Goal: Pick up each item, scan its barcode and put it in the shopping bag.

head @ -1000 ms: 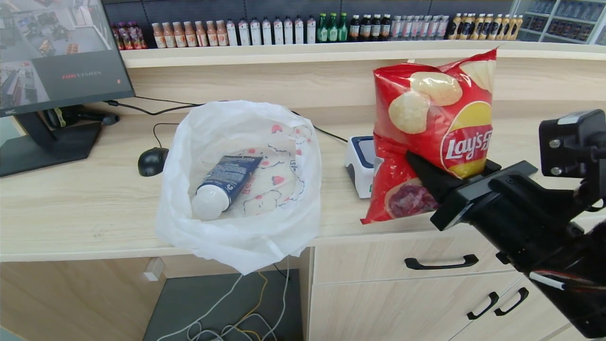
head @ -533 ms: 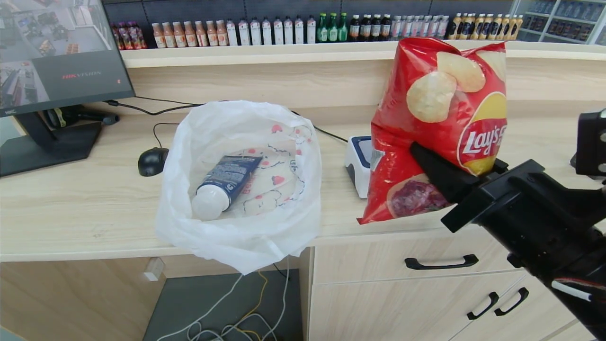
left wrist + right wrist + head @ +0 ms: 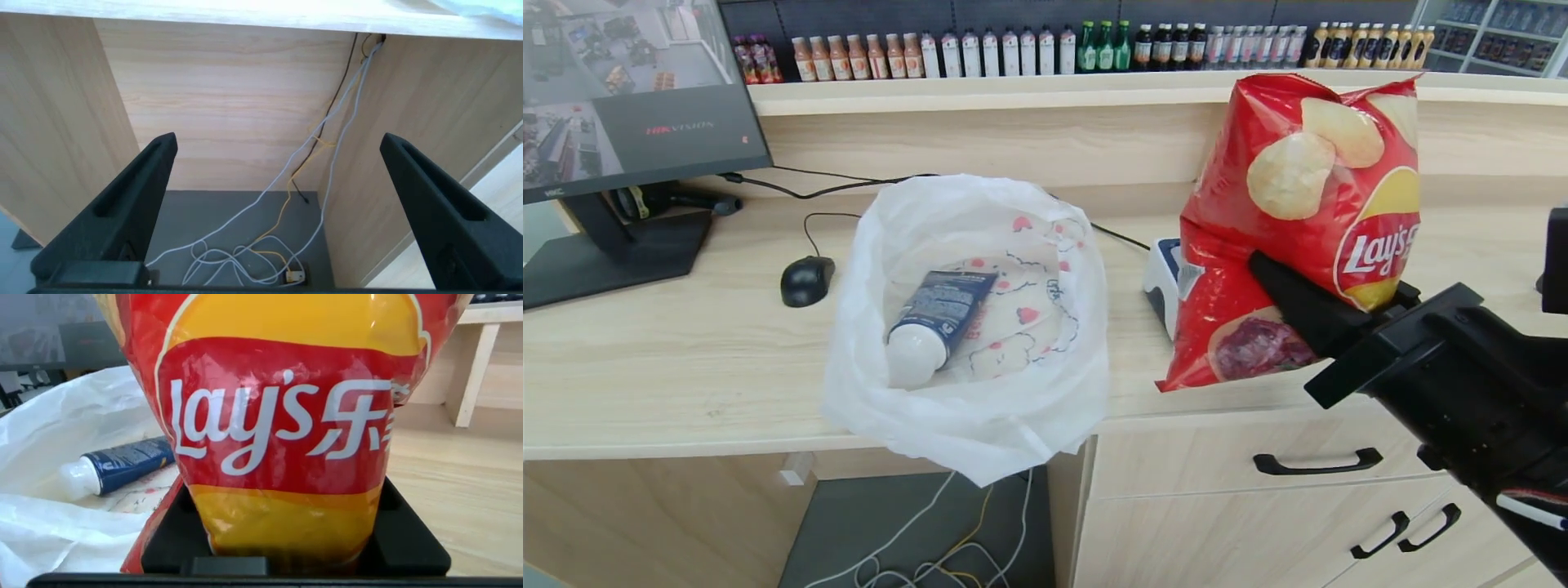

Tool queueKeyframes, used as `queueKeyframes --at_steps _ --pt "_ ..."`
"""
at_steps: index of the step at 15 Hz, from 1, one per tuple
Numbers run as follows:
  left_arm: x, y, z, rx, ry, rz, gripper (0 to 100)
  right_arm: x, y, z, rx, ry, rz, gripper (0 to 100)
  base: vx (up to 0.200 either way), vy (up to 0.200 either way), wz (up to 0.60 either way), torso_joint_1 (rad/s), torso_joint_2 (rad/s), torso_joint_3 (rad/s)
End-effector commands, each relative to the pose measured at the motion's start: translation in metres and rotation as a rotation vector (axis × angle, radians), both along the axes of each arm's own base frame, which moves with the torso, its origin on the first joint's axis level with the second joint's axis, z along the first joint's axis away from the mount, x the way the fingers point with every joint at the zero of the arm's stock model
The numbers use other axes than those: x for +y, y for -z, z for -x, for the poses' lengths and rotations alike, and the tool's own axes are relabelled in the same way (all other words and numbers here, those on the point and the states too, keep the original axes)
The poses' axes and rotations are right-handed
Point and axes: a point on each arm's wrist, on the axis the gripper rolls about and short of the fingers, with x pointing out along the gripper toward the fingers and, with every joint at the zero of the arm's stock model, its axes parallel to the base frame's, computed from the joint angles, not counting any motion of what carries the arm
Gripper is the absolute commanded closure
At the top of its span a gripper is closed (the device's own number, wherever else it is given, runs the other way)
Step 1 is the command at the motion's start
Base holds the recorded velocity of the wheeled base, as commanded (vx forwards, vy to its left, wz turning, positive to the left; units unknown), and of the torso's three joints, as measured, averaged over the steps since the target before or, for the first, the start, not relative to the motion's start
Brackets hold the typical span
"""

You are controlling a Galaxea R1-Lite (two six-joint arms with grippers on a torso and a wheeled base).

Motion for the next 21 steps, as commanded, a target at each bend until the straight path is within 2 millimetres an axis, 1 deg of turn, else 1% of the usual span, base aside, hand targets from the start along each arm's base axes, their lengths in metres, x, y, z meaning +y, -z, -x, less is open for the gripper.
queueKeyframes --at_steps 1,3,5,6,7,9,10,13,14,15,16,17,18,21 --pt "0.0 0.0 0.0 -0.001 -0.002 0.001 0 0.0 0.0 0.0 -0.005 -0.009 0.0 100 0.0 0.2 0.0 0.012 0.0 0.002" --pt "0.0 0.0 0.0 -0.001 -0.002 0.004 0 -0.001 0.004 0.002 0.003 -0.014 0.009 100 0.0 0.2 0.0 0.0 0.0 0.0" --pt "0.0 0.0 0.0 -0.001 -0.002 0.004 0 -0.002 0.003 0.003 -0.001 -0.014 0.005 100 0.0 0.2 0.0 0.002 0.0 0.005" --pt "0.0 0.0 0.0 -0.001 -0.002 0.002 0 -0.003 -0.007 -0.001 -0.012 0.0 -0.039 100 0.0 0.2 0.0 0.007 0.0 -0.002" --pt "0.0 0.0 0.0 -0.002 0.0 -0.001 0 -0.002 -0.015 -0.004 -0.013 0.006 -0.082 100 0.0 0.0 0.0 0.0 0.0 0.0" --pt "0.0 0.0 0.0 -0.001 -0.002 -0.001 0 0.002 -0.02 -0.004 0.023 -0.017 -0.097 100 0.0 0.0 0.0 0.0 0.0 0.0" --pt "0.0 0.0 0.0 -0.001 -0.002 -0.001 0 0.007 -0.026 -0.006 0.039 -0.044 -0.133 100 0.0 0.0 0.0 0.0 0.0 0.0" --pt "0.0 0.0 0.0 -0.002 -0.002 -0.001 0 0.02 -0.058 -0.02 0.16 -0.073 -0.198 100 0.0 0.0 0.0 0.0 0.0 0.0" --pt "0.0 0.0 0.0 -0.001 -0.002 -0.001 0 0.023 -0.063 -0.023 0.19 -0.081 -0.222 100 0.0 0.0 0.0 0.0 0.0 0.0" --pt "0.0 0.0 0.0 -0.002 0.0 -0.001 0 0.03 -0.074 -0.032 0.265 -0.069 -0.289 100 0.0 0.0 0.0 0.0 0.0 0.0" --pt "0.0 0.0 0.0 -0.001 -0.002 -0.001 0 0.036 -0.078 -0.04 0.322 -0.064 -0.346 100 0.0 0.0 0.0 0.0 0.0 0.0" --pt "0.0 0.0 0.0 -0.001 -0.002 -0.001 0 0.042 -0.079 -0.047 0.374 -0.053 -0.394 100 0.0 0.0 0.0 0.0 0.0 0.0" --pt "0.0 0.0 0.0 -0.001 -0.002 -0.001 0 0.047 -0.076 -0.053 0.422 -0.033 -0.405 100 0.0 0.0 0.0 0.0 0.0 0.0" --pt "0.0 0.0 0.0 -0.001 -0.002 -0.001 0 0.062 -0.059 -0.069 0.523 -0.014 -0.43 100 0.0 0.0 0.0 0.0 0.0 0.0"
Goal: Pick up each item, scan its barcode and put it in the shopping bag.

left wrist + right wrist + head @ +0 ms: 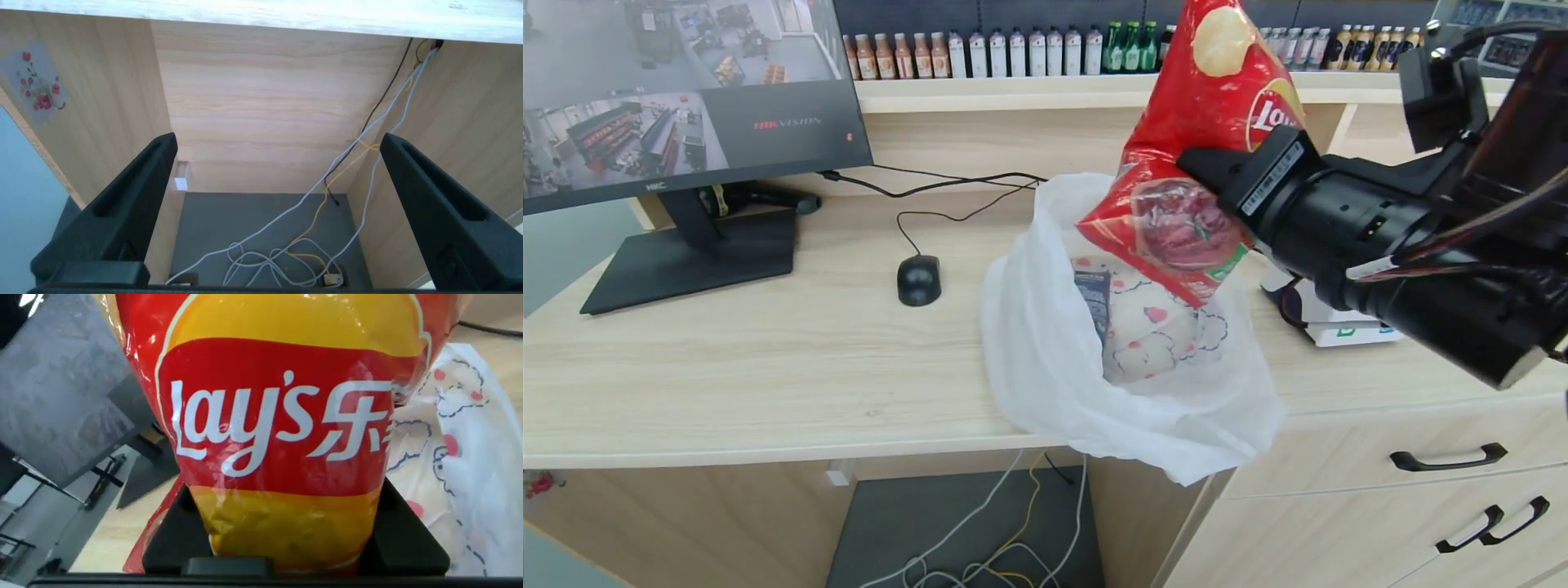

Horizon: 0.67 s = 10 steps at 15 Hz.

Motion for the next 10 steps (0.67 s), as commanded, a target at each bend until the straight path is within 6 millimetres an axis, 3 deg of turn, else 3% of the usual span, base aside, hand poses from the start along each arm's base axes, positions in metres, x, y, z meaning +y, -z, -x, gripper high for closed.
queueKeyframes --at_steps 1,4,10 --pt "0.0 0.0 0.0 0.0 -0.001 0.0 0 0.014 0.017 -0.016 0.052 0.005 0.021 100 0.0 0.0 0.0 0.0 0.0 0.0" --pt "0.0 0.0 0.0 0.0 -0.001 0.0 0 0.017 0.033 -0.019 0.119 0.024 0.078 100 0.0 0.0 0.0 0.0 0.0 0.0" --pt "0.0 0.0 0.0 0.0 -0.001 0.0 0 0.001 0.034 -0.01 0.155 0.049 0.108 100 0.0 0.0 0.0 0.0 0.0 0.0"
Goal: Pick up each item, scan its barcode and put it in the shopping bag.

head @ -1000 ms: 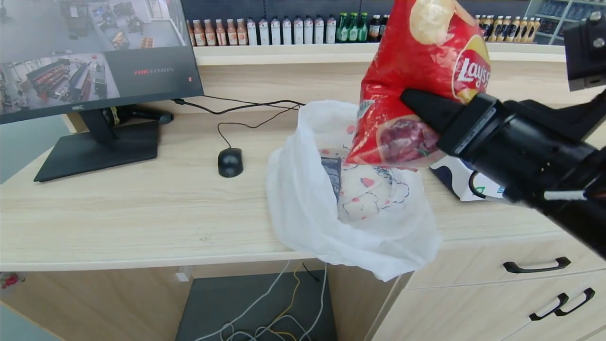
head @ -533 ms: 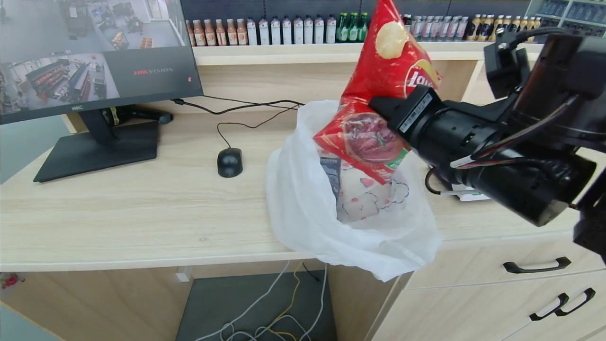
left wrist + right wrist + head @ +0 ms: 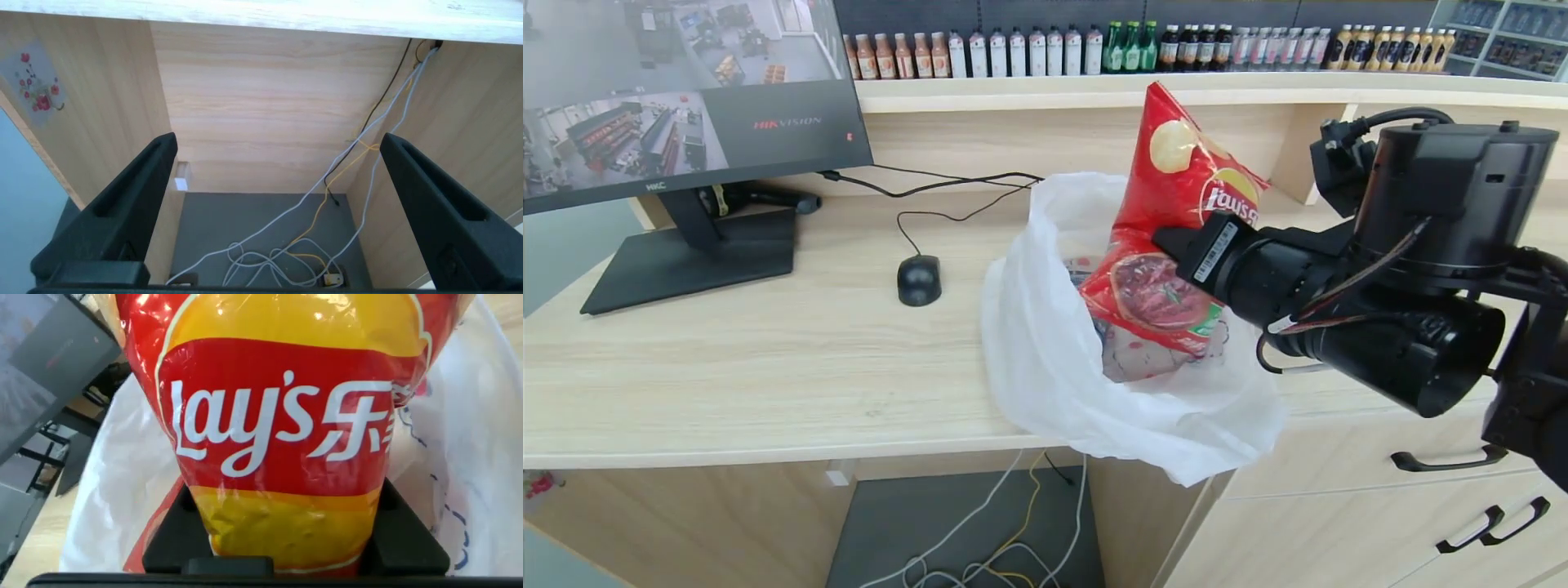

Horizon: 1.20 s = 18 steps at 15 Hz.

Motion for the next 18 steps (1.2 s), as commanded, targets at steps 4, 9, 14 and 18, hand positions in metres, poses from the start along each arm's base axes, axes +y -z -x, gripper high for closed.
queueKeyframes --at_steps 4,9,14,18 --pt "0.0 0.0 0.0 0.0 -0.001 0.0 0 -0.012 0.008 0.01 0.026 0.01 0.024 100 0.0 0.0 0.0 0.0 0.0 0.0" --pt "0.0 0.0 0.0 0.0 0.001 0.0 0 -0.001 0.021 0.0 0.097 -0.003 0.097 100 0.0 0.0 0.0 0.0 0.0 0.0" --pt "0.0 0.0 0.0 -0.002 -0.001 0.0 0 0.0 0.027 0.0 0.133 -0.012 0.157 100 0.0 0.0 0.0 0.0 0.0 0.0" --pt "0.0 0.0 0.0 0.0 0.001 0.0 0 0.008 0.023 -0.003 0.086 -0.068 0.23 100 0.0 0.0 0.0 0.0 0.0 0.0"
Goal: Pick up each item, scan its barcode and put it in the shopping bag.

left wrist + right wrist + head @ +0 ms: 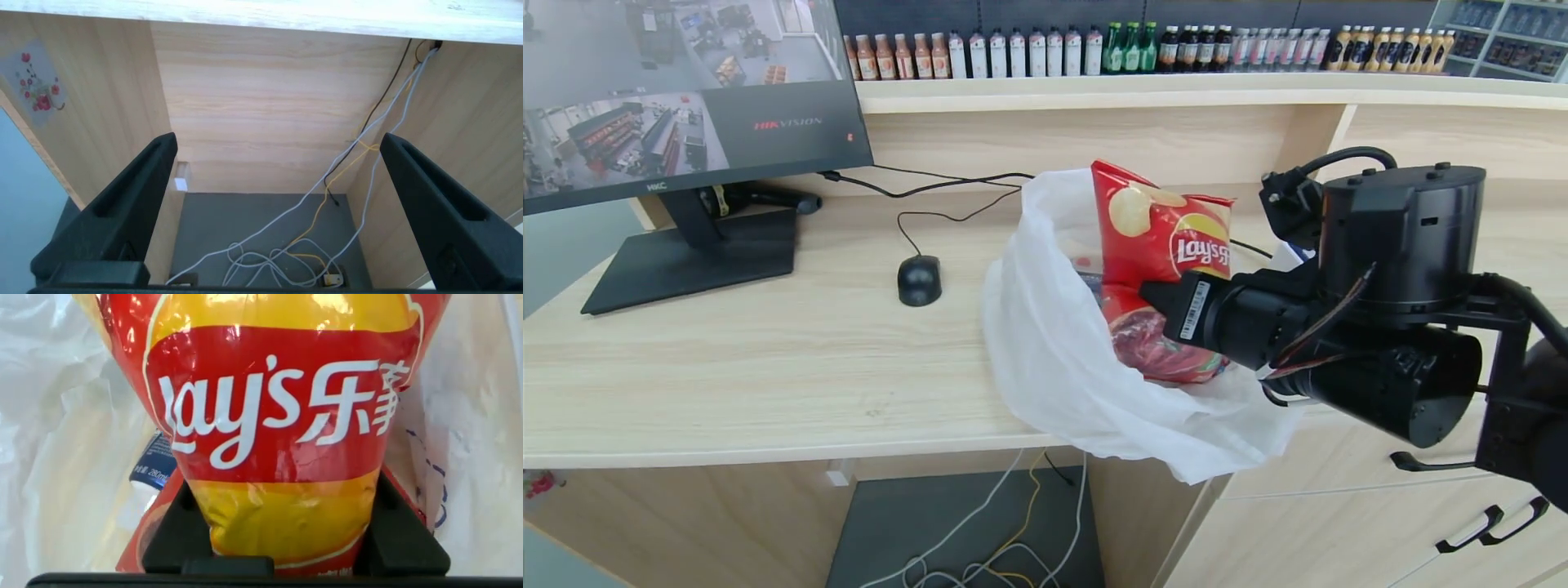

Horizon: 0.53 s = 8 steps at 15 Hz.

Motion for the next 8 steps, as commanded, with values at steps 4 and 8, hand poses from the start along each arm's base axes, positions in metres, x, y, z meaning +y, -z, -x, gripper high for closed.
queueKeyframes --at_steps 4,8 --pt "0.0 0.0 0.0 0.0 -0.002 0.0 0 0.0045 0.0021 -0.0058 0.001 -0.004 0.007 100 0.0 0.0 0.0 0.0 0.0 0.0" --pt "0.0 0.0 0.0 0.0 0.0 0.0 0 0.0043 0.003 -0.0056 0.003 -0.004 0.009 0 0.0 0.0 0.0 0.0 0.0 0.0"
